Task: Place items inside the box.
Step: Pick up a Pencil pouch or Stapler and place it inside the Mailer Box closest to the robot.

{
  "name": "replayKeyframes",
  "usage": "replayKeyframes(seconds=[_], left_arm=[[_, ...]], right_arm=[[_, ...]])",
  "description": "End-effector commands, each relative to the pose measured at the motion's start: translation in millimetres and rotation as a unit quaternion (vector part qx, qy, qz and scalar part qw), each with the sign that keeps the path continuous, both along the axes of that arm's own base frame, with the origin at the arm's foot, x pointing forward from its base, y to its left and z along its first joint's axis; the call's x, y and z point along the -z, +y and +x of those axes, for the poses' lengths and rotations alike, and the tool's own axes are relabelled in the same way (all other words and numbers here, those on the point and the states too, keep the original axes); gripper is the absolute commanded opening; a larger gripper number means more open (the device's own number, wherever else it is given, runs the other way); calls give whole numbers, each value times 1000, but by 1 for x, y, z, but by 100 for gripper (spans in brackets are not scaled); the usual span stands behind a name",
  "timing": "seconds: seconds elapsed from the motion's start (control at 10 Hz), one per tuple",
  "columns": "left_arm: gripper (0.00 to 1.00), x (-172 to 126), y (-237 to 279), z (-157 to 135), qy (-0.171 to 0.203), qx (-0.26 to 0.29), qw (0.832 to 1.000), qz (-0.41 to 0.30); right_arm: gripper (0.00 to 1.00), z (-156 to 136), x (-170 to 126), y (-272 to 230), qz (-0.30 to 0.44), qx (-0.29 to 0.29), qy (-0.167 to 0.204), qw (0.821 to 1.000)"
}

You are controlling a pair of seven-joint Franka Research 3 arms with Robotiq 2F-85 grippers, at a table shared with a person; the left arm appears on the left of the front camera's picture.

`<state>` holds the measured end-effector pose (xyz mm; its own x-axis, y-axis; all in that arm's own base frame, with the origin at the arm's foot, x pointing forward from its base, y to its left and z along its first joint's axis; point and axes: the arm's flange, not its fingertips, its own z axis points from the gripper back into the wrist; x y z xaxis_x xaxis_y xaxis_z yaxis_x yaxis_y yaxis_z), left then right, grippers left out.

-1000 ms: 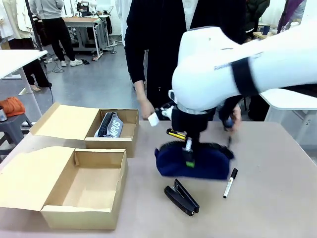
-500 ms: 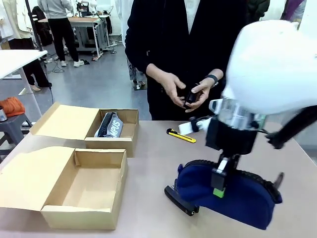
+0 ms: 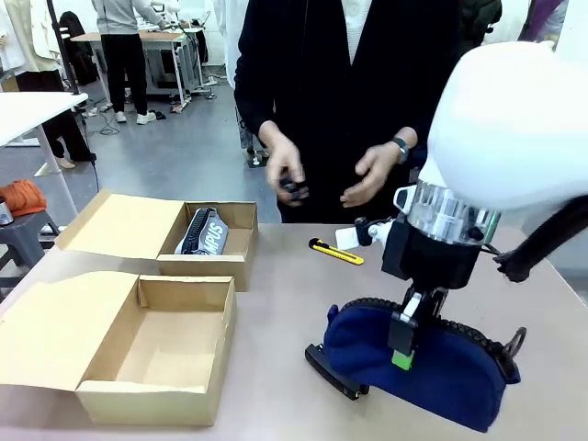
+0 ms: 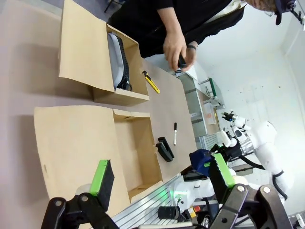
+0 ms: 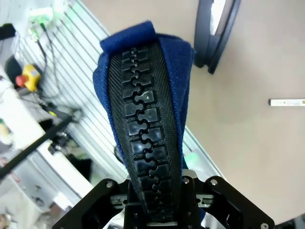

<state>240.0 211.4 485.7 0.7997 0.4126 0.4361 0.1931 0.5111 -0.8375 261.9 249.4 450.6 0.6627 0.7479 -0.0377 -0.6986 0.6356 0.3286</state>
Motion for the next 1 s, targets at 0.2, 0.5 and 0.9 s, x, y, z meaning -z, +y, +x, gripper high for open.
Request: replayKeyframes(seconds=[0.2,0.5,0.9], left_arm=[[100,-1,-1,2,-13,3,1000,-1],[100,-1,-1,2,-13,3,1000,-1],[100,-1,-1,2,-13,3,1000,-1]], right_arm=[[10,36,-2,62,85,404,22,911],[10,38,2,145,145,572,24,807],[10,37,-4,111,119,447,57,885]])
